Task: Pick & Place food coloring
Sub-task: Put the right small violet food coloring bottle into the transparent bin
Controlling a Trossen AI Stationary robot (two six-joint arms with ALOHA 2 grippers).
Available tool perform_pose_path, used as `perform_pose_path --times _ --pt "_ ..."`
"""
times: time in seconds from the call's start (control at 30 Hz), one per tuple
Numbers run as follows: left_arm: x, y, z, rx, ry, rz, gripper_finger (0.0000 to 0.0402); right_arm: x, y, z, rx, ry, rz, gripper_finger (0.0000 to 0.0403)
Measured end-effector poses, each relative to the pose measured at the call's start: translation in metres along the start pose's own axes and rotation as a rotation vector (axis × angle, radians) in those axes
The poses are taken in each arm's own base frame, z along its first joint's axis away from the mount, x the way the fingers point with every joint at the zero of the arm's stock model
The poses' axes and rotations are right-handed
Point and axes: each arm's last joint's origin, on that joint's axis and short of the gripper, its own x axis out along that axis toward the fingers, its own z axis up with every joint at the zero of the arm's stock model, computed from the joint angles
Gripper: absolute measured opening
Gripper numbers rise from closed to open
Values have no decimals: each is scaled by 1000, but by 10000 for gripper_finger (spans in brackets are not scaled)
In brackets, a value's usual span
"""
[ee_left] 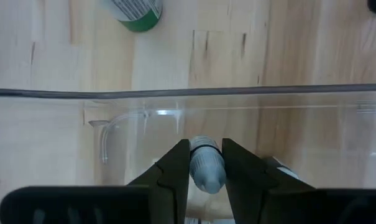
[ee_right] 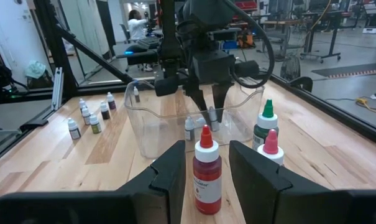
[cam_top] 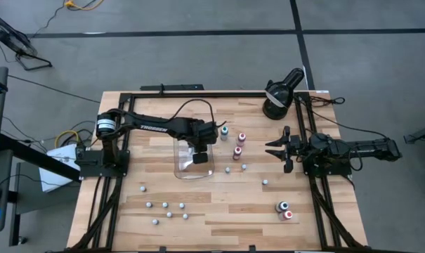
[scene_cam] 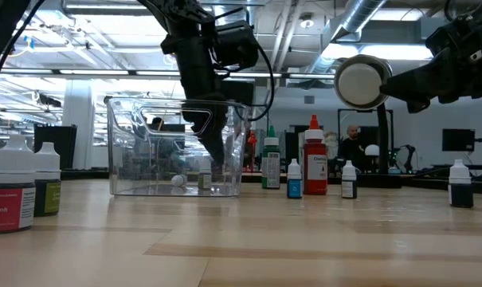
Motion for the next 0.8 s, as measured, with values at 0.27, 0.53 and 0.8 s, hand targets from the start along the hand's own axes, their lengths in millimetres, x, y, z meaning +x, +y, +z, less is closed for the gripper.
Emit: perform_pose_path --times 0.27,0.53,0.8 --pt "0 1 0 6 1 41 113 0 0 0 0 0 0 113" --pt "0 -1 3 24 -31 -30 116 0 0 0 0 -1 0 113" --pt "0 -1 3 24 -35 -28 116 0 0 0 0 -1 0 113"
